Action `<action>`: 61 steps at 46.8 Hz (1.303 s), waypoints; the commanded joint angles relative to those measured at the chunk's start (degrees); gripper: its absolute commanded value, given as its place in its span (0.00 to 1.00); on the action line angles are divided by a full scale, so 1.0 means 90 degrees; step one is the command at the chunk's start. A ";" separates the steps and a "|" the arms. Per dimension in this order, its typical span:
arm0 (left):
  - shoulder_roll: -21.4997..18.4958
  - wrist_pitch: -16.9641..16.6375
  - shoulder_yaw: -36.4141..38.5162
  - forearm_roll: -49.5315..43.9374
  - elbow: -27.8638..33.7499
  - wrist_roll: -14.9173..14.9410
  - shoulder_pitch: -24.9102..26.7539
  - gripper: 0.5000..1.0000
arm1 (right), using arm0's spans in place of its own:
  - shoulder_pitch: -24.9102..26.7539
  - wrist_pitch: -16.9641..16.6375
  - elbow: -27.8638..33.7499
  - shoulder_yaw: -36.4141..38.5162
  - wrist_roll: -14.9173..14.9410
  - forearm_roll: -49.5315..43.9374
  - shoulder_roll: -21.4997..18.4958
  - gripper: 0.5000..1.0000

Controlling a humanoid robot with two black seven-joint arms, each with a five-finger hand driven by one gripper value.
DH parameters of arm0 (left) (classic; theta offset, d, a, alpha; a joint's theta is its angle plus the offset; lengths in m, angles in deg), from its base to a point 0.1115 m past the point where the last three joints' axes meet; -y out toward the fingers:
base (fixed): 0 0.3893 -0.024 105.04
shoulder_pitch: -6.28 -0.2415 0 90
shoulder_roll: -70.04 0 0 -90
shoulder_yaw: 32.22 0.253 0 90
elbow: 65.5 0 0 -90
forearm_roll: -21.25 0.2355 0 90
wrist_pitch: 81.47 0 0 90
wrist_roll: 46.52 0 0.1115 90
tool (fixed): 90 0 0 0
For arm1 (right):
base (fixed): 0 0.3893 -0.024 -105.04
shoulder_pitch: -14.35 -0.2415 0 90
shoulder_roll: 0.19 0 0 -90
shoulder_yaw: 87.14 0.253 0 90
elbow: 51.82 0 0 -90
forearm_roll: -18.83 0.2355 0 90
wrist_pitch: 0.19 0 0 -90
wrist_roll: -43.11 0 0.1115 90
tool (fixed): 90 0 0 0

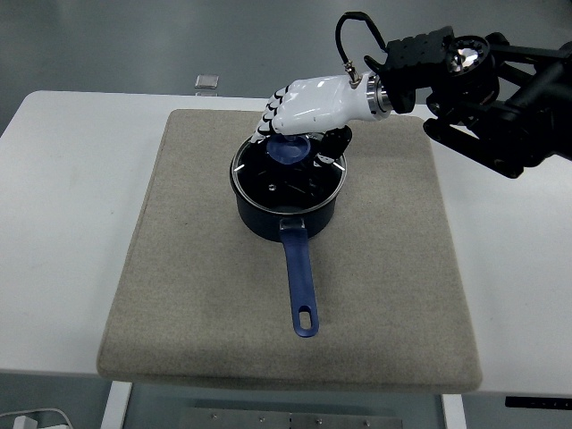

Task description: Lift the pot lid and place it to the right of the pot.

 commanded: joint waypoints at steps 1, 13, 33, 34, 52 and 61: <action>0.0000 0.0000 -0.0005 0.0000 -0.0001 0.0000 0.0000 1.00 | 0.0009 0.0011 -0.0001 -0.0066 0.0000 -0.0002 -0.0003 0.78; 0.0000 0.0000 0.0005 0.0000 -0.0001 0.0000 0.0000 1.00 | 0.0029 0.0050 -0.0001 -0.0076 0.0000 -0.0002 -0.0032 0.44; 0.0000 0.0000 0.0005 0.0000 -0.0001 0.0000 0.0000 1.00 | -0.0020 0.0079 -0.0001 -0.0066 0.0000 -0.0002 -0.0061 0.00; 0.0000 0.0000 0.0005 0.0000 -0.0001 0.0000 0.0000 1.00 | -0.0020 0.0079 -0.0001 -0.0066 0.0000 0.0007 -0.0061 0.00; 0.0000 0.0000 -0.0005 0.0000 -0.0001 0.0000 0.0000 1.00 | -0.0274 0.0021 -0.0001 -0.0056 0.0000 0.0007 -0.0071 0.00; 0.0000 0.0000 0.0004 0.0000 0.0008 0.0000 0.0000 1.00 | -0.0293 0.0021 0.0087 -0.0056 0.0000 0.0017 -0.0061 0.00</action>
